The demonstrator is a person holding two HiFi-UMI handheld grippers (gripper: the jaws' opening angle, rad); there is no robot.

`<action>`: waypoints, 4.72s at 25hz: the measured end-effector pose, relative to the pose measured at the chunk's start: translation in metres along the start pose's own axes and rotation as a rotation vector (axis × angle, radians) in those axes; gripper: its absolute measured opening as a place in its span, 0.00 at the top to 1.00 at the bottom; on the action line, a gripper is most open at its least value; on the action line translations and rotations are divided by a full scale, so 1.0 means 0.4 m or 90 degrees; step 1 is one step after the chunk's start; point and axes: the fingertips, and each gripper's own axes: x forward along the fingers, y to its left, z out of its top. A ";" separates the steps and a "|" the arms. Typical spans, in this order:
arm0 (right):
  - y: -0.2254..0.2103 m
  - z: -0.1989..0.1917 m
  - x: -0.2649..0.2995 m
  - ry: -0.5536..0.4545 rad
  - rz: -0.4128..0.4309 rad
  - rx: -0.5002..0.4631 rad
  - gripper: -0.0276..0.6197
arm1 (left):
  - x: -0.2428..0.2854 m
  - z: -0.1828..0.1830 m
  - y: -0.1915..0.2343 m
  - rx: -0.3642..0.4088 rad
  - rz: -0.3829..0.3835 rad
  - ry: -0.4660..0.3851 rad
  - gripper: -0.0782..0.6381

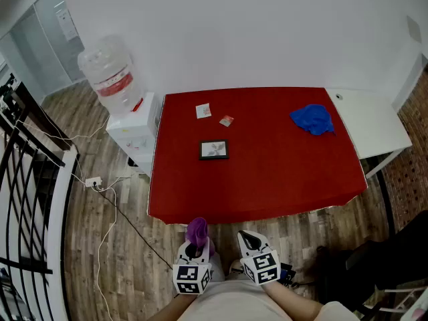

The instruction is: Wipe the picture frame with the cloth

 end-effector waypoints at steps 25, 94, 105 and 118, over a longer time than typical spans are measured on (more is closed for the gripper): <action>-0.184 0.308 0.479 -0.022 -0.122 0.025 0.95 | 0.452 0.282 0.351 0.053 -0.105 0.012 0.81; -0.321 0.225 0.710 0.057 -0.042 0.057 0.95 | 0.926 -0.036 0.547 0.829 -0.252 0.478 0.81; -0.324 0.206 0.686 0.065 -0.046 0.068 0.95 | 1.136 0.138 0.541 0.774 -0.174 0.417 0.81; -0.378 0.190 0.678 0.070 -0.063 0.076 0.95 | 1.132 0.052 0.535 0.839 -0.206 0.498 0.81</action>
